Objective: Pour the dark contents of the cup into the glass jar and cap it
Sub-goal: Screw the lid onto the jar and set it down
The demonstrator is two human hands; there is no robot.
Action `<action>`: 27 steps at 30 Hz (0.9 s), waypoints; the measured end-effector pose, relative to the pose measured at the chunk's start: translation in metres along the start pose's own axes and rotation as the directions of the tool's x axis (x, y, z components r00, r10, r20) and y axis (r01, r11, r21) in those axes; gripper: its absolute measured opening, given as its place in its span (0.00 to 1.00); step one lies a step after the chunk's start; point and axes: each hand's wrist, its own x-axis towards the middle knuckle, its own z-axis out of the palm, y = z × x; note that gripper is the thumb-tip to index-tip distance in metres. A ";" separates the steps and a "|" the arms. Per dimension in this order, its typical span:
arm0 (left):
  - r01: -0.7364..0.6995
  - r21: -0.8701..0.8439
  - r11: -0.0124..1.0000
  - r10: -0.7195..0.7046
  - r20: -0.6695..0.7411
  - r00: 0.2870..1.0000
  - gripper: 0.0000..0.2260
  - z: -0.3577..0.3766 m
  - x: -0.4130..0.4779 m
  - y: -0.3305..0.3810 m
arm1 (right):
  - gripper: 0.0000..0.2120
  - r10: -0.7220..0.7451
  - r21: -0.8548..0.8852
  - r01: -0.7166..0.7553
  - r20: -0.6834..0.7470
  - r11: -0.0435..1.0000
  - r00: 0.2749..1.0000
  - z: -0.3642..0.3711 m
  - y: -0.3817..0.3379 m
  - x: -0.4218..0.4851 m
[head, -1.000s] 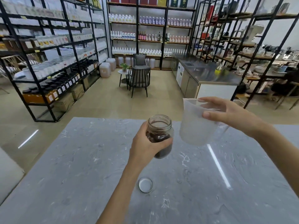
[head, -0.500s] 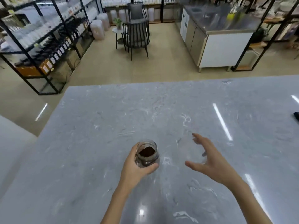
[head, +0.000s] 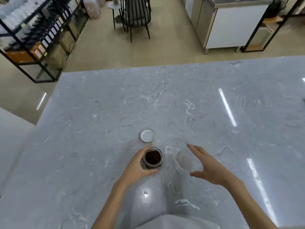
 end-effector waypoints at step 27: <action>0.142 0.015 0.990 -0.135 -0.226 0.965 0.16 -0.085 0.029 -0.015 | 0.23 0.152 0.461 -0.004 -0.285 0.888 0.947 -0.050 -0.086 0.047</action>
